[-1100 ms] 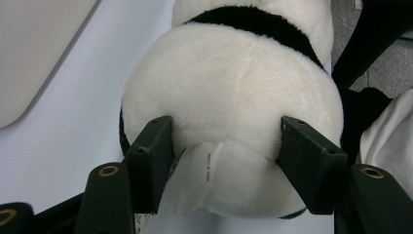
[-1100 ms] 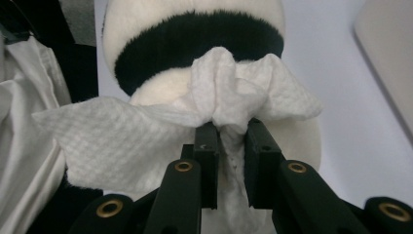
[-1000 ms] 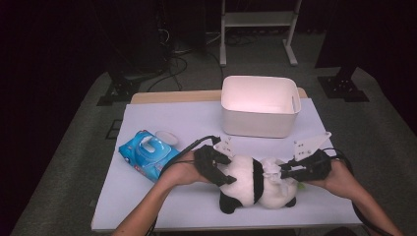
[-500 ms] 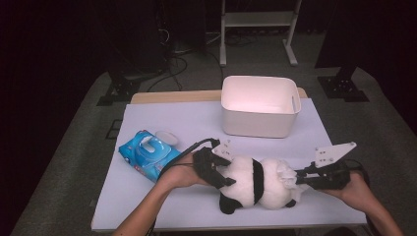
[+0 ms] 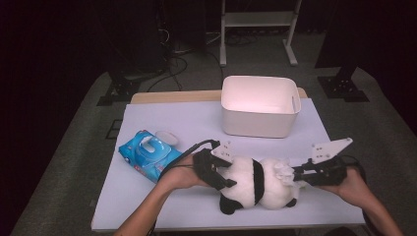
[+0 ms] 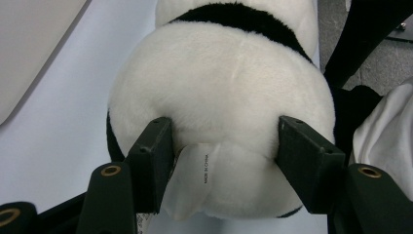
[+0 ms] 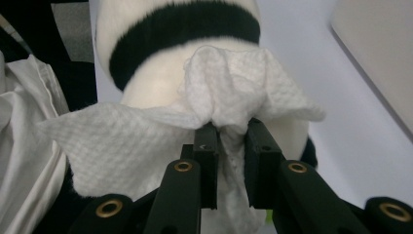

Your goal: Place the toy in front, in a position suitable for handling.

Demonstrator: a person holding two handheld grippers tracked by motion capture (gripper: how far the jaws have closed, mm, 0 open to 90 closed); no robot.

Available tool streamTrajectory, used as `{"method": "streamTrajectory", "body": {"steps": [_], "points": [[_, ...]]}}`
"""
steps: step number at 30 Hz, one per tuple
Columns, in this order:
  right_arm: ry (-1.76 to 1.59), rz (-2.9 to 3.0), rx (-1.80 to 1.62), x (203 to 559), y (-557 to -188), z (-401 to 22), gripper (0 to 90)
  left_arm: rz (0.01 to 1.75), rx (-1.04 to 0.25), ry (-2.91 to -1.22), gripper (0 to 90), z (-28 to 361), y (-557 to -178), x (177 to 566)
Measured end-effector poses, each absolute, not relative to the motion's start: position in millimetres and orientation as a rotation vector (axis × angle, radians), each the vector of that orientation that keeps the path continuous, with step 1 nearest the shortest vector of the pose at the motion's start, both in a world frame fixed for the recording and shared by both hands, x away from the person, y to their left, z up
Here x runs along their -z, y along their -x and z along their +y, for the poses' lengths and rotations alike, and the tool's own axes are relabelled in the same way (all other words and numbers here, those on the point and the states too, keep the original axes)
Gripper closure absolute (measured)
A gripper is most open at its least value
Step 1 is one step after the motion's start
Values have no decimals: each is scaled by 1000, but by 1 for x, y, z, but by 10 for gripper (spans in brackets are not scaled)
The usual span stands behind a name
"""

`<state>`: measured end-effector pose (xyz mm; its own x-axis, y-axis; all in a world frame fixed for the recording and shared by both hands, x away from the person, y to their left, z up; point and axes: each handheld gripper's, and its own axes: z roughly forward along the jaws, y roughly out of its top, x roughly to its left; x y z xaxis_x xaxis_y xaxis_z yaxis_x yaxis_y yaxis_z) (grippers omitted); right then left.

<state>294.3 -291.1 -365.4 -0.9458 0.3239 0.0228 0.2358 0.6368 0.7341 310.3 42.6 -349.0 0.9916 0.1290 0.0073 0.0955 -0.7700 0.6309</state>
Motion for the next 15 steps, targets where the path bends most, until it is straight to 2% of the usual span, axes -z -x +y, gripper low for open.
{"method": "streamTrajectory", "body": {"steps": [9, 15], "points": [[-295, 2804, -1153, 355, -314, -237, 773, 148, -78, -2459, 392, 42, -306, 350], [-335, 2796, -1147, 353, -315, -249, 771, 149, -73, -2449, 396, 43, -306, 350]]}}
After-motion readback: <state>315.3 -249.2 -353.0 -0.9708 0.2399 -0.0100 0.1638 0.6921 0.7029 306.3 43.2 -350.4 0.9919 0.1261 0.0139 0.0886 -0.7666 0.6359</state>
